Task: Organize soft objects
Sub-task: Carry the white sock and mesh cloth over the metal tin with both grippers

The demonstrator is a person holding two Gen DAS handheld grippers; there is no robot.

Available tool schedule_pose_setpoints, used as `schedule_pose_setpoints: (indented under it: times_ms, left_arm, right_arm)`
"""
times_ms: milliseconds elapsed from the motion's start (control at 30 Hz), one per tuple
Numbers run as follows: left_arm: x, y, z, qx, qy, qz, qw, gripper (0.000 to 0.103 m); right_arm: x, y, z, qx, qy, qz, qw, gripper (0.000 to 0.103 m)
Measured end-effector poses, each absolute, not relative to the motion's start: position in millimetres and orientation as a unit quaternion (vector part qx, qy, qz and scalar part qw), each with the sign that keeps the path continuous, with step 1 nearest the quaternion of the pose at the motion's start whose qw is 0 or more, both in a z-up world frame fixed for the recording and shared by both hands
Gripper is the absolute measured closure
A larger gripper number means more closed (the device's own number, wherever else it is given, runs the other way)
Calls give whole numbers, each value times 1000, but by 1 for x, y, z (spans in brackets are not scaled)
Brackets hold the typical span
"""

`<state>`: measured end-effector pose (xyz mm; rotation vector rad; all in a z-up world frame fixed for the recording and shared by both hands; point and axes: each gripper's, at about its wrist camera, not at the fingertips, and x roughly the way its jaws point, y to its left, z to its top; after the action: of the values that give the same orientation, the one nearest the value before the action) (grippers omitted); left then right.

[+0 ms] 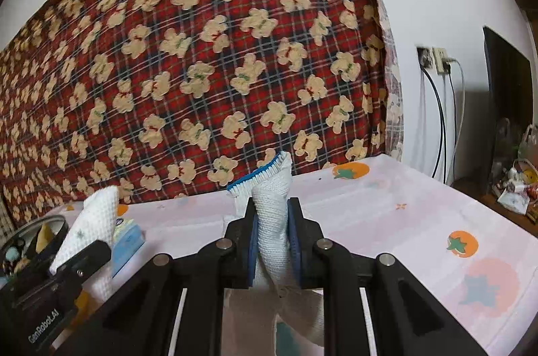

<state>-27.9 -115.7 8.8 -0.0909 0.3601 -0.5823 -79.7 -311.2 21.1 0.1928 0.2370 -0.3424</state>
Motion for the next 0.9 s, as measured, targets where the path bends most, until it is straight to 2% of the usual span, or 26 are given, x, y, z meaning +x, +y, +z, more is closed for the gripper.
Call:
schedule_pose_setpoints:
  times_ms: [233,900]
  left_arm:
    - [-42,-97,10,-47,162,-287,943,77]
    - [-60,-34,14,-45,136,-259,955,77]
  right_arm:
    - [-85,-279,20,46,113,-168,978,85]
    - [-92,-225,18,73,108,-146,981,85]
